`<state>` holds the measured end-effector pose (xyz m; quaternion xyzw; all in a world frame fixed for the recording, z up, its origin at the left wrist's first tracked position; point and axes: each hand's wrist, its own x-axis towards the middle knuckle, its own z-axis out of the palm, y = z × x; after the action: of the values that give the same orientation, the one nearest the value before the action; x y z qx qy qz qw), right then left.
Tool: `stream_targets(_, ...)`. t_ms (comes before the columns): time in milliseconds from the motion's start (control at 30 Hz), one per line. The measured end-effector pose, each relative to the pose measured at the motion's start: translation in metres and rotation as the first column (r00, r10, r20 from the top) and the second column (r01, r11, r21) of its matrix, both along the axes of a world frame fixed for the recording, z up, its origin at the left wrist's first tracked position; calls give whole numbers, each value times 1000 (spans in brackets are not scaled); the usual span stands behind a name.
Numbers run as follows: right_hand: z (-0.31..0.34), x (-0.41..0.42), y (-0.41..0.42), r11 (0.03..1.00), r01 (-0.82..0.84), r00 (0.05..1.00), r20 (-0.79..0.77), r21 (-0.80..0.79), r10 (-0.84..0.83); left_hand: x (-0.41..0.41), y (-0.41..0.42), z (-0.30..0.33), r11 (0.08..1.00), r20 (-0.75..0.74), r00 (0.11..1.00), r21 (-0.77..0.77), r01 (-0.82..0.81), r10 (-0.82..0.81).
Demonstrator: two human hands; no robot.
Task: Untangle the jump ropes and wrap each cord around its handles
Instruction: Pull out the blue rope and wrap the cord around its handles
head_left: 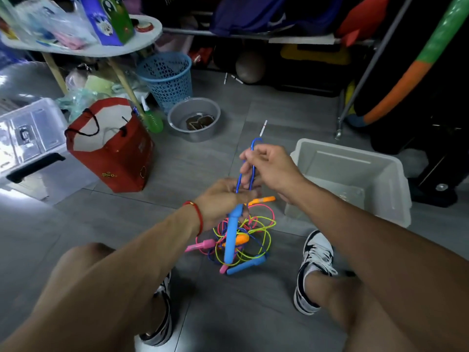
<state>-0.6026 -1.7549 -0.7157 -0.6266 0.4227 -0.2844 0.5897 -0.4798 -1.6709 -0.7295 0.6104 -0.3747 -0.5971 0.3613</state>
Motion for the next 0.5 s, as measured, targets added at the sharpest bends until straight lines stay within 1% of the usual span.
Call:
stream_targets(67, -5, 3, -8, 992, 126, 992, -14, -30, -126, -2, -8, -1, 994, 67, 994, -67, -86, 91)
stream_targets(100, -10, 3, -13, 983, 180, 983, -32, -23, -180, 1, -12, 1, 987, 62, 988, -92, -135, 141)
stream_targets(133, -15, 3, -16, 977, 212, 976, -58, 21, -211, 4, -17, 4, 979, 7, 984, -101, -176, 177)
stream_targets(167, -23, 2, -18, 975, 192, 980, -70, 109, -185, 8, -22, 7, 973, -79, 977, -102, -205, 198)
stream_targets(200, -29, -2, -16, 980, 88, 993, -98, 180, -72, 11, -26, 12, 968, -189, 960, -98, -230, 209)
stream_targets(233, -36, -6, -13, 975, -96, 981, -146, 199, 127, 15, -30, 18, 963, -294, 930, -87, -256, 221)
stream_targets(267, -41, -10, -7, 935, -293, 924, -191, 202, 331, 18, -33, 24, 957, -390, 891, -72, -283, 234)
stream_targets(300, -46, -13, -3, 873, -443, 850, -213, 206, 482, 23, -37, 29, 948, -462, 851, -59, -313, 252)
stream_targets(333, -49, -15, 0, 824, -522, 801, -207, 219, 562, 28, -40, 34, 936, -519, 810, -53, -347, 271)
stream_targets(367, -51, -16, 1, 809, -546, 785, -206, 217, 584, 33, -43, 36, 919, -543, 786, -61, -389, 296)
stream_targets(400, -54, -14, -2, 838, -518, 807, -225, 172, 546, 39, -46, 37, 894, -536, 777, -86, -440, 331)
stream_targets(433, -56, -11, -7, 887, -448, 848, -261, 107, 460, 45, -49, 35, 861, -495, 783, -123, -493, 377)
stream_targets(467, -56, -9, -13, 924, -379, 885, -270, 57, 380, 50, -52, 32, 832, -431, 795, -159, -532, 427)
stream_targets(500, -55, -6, -18, 950, -308, 921, -231, 56, 313, 54, -54, 28, 817, -350, 809, -173, -551, 472)
